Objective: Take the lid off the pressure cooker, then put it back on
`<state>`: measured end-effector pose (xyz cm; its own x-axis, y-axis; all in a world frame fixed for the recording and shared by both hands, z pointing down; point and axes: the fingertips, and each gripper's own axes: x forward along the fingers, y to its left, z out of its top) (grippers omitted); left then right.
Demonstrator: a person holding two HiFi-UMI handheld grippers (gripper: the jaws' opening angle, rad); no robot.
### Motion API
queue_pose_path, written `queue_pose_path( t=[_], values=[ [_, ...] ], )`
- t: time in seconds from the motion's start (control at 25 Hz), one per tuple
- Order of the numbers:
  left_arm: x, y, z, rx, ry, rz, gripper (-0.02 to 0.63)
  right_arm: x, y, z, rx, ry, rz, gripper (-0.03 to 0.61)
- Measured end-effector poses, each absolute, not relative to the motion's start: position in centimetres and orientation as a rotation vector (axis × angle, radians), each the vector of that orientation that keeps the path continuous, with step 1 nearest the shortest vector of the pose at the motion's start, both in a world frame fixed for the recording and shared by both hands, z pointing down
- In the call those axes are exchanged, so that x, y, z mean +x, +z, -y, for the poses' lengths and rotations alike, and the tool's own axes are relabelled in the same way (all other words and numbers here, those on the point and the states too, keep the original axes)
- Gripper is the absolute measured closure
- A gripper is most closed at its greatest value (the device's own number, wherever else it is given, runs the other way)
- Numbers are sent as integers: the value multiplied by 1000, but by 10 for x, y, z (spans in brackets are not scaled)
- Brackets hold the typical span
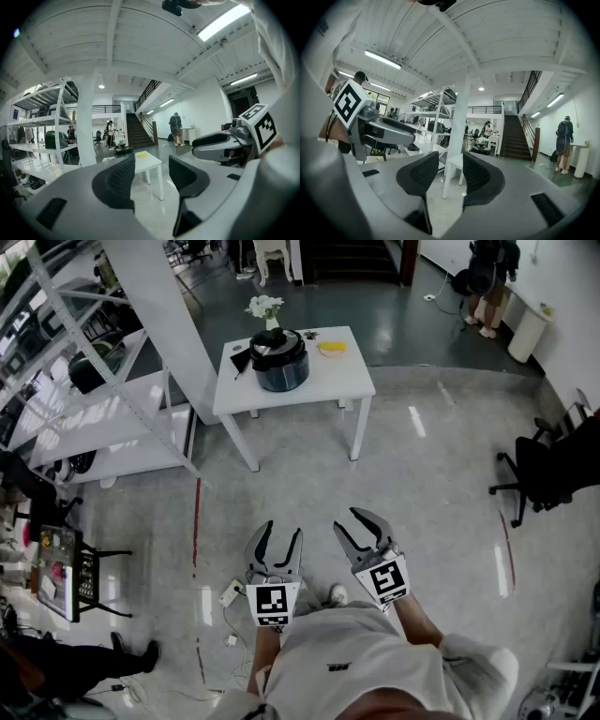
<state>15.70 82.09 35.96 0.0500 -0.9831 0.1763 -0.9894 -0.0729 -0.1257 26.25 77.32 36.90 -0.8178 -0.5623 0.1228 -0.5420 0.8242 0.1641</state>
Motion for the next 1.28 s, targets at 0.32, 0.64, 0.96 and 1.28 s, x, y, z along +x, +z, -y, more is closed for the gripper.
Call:
queue_pose_path(
  t=[0.32,0.64,0.96,1.28],
  values=[
    [160,367,-787,2259,364,2120,374,258,376,-743,840,-156,2876,413],
    [121,374,-726,2257,334,2120,377,223,378,-680,857,-145,2850,414],
    [82,377,-656,2308,341,2053,390,182,386,-615,886,-155,2814,413],
    [40,383,-606,2328,344,1990,390,140,393,-569,922,-120,2773,414]
  ],
)
